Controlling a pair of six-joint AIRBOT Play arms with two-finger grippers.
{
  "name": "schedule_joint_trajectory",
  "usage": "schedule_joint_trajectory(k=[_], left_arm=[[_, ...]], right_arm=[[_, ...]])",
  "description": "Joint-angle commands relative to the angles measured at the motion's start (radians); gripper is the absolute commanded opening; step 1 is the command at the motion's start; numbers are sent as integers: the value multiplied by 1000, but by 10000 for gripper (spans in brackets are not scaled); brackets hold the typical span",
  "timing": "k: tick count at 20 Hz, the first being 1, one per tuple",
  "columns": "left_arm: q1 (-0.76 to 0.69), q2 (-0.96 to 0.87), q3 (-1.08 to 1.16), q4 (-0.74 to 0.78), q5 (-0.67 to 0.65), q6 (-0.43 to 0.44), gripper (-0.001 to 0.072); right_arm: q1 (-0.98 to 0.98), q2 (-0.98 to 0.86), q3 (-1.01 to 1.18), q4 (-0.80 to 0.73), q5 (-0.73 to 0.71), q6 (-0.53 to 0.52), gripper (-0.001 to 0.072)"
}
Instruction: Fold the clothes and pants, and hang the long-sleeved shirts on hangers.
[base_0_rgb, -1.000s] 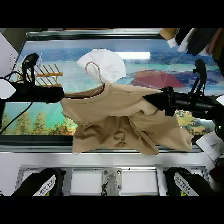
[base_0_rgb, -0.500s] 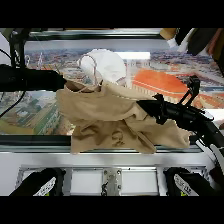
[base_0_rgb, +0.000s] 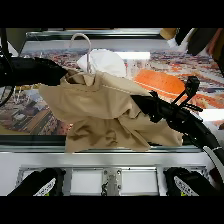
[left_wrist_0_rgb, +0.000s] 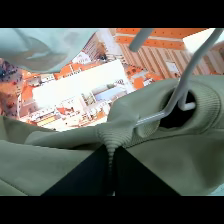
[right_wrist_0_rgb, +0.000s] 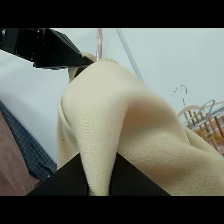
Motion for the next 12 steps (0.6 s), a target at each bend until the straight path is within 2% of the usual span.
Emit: schedule_joint_trajectory(k=[1,2,3,4,12], left_arm=[[-10,1,44,-2,-26,-1,26],[-10,1,54,-1,-35,-2,230],[-10,1,66,-1,-42,-2,489],[-10,1,82,-2,-43,-2,553],[-10,5,202,39,-45,-19,543]], right_arm=[[17,-1,0,58,-9,-10,20],[17,-1,0,60,-9,-10,20],[17,-1,0,60,-8,-10,20],[17,-1,0,60,-8,-10,20],[16,-1,0,60,-7,-10,22]])
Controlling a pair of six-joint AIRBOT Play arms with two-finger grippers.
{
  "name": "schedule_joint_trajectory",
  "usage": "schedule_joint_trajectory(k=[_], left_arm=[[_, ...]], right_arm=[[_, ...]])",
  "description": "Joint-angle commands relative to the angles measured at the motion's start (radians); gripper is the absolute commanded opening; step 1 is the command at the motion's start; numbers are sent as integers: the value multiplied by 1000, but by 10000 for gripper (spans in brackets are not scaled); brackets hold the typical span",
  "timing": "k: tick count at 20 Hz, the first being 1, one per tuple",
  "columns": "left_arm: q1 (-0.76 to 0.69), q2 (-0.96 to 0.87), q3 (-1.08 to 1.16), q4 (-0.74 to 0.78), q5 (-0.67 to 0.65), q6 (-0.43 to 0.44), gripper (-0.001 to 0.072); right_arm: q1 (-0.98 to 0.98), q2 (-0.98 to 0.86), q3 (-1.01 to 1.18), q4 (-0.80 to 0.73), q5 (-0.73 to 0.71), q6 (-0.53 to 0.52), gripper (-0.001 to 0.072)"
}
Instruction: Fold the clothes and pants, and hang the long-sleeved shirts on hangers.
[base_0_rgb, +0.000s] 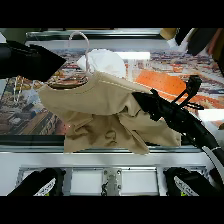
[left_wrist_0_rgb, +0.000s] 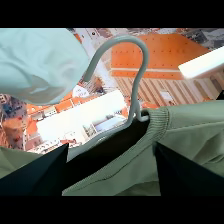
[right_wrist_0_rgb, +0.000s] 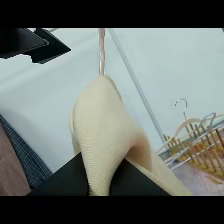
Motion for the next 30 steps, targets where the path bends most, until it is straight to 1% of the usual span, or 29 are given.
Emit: schedule_joint_trajectory(k=[1,2,4,5,6,9,11,15,19,22,27,29,30], left_arm=[[-1,11,16,56,0,-31,543],[-1,26,-8,85,8,-47,538],[7,71,-85,107,28,-54,191],[17,95,-127,105,41,-54,97],[27,121,-171,105,57,-54,23],[59,193,-298,105,112,-55,22],[80,234,-372,96,137,-55,22],[95,288,-495,85,162,-75,22],[93,298,-591,7,201,-74,22],[68,263,-611,-11,216,-74,22],[-45,120,-552,-9,210,-64,22],[-85,57,-512,-9,209,-45,22],[-103,24,-486,-9,209,-42,22]], right_arm=[[1,0,0,1,1,0,22],[1,0,0,2,1,0,22],[1,0,0,1,0,0,31],[1,0,0,0,0,0,29],[1,0,0,1,0,0,27],[-16,3,8,9,-3,-1,22],[-77,19,32,12,-17,0,20],[-286,118,91,8,-146,3,20],[-556,233,148,8,-266,11,20],[-740,290,195,8,-346,29,19],[-970,323,319,8,-523,29,20],[-1033,322,384,8,-639,21,20],[-1057,319,415,8,-701,-6,20]])
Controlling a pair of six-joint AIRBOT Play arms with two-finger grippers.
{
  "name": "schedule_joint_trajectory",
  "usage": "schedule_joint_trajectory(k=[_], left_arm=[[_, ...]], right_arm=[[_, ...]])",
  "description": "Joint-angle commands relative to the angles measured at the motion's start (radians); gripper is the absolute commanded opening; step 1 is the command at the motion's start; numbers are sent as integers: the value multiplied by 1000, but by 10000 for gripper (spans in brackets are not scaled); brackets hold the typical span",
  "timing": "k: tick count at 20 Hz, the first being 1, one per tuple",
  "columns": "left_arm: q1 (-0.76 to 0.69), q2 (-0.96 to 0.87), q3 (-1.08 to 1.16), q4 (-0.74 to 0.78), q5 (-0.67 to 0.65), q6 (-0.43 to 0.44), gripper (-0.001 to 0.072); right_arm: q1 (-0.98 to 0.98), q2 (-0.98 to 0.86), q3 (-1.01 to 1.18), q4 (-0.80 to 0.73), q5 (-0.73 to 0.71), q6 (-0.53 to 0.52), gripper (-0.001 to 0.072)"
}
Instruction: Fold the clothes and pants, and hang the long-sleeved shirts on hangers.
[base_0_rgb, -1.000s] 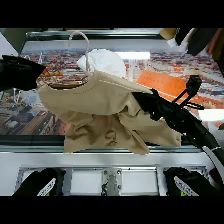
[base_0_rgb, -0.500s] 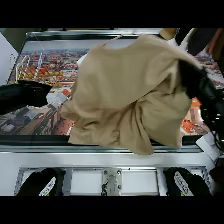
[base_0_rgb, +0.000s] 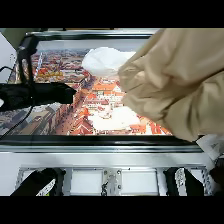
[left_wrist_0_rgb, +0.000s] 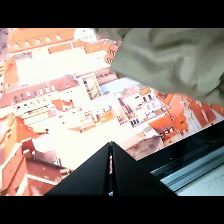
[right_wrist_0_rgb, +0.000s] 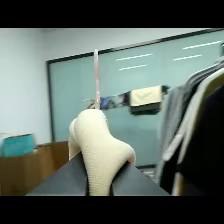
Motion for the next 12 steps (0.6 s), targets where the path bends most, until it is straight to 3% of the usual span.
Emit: schedule_joint_trajectory(k=[1,7,12], left_arm=[[-67,-110,74,-3,0,23,22],[-83,-214,176,-3,0,55,22],[-58,-214,175,-4,-1,55,22]], right_arm=[[-117,0,108,-1,-215,-49,19],[-219,-60,295,-1,-459,-92,20],[-251,-130,451,-27,-528,-112,20]])
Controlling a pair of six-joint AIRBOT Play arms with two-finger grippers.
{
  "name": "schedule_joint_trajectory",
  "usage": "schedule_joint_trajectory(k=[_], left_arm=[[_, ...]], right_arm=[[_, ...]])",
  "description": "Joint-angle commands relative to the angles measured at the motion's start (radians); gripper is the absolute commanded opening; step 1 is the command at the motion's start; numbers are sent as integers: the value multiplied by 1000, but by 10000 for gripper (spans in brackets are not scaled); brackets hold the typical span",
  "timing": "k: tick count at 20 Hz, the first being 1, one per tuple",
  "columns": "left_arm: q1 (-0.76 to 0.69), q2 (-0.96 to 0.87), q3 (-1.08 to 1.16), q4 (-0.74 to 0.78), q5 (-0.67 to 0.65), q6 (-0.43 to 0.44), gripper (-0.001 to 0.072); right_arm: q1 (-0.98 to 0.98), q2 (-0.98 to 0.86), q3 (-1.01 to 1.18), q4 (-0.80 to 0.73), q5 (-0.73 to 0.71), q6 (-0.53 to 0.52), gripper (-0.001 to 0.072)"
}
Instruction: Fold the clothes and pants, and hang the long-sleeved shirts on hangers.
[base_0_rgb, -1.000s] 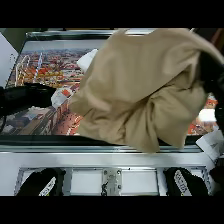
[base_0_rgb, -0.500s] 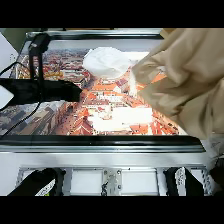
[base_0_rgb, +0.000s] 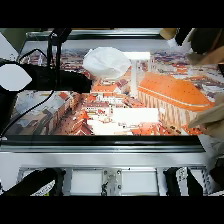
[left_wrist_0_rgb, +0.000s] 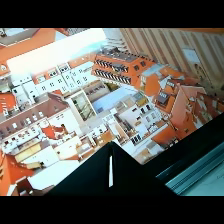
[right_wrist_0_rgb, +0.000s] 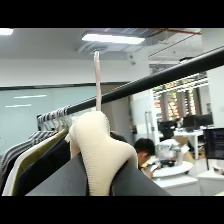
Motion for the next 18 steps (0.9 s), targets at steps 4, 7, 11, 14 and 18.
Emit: schedule_joint_trajectory(k=[4,7,11,14,18], left_arm=[[8,-8,7,0,-1,3,22],[8,-8,7,0,-2,3,22],[8,-8,7,0,-2,3,22],[8,-8,7,1,-1,3,22],[8,-8,6,1,-2,3,22]], right_arm=[[-19,-53,145,-125,-130,-13,20],[-19,-53,151,-151,-137,-13,19],[-19,-53,151,-151,-208,-22,19],[-39,-53,151,-151,-241,-39,20],[-103,-60,151,-150,-241,-39,20]])
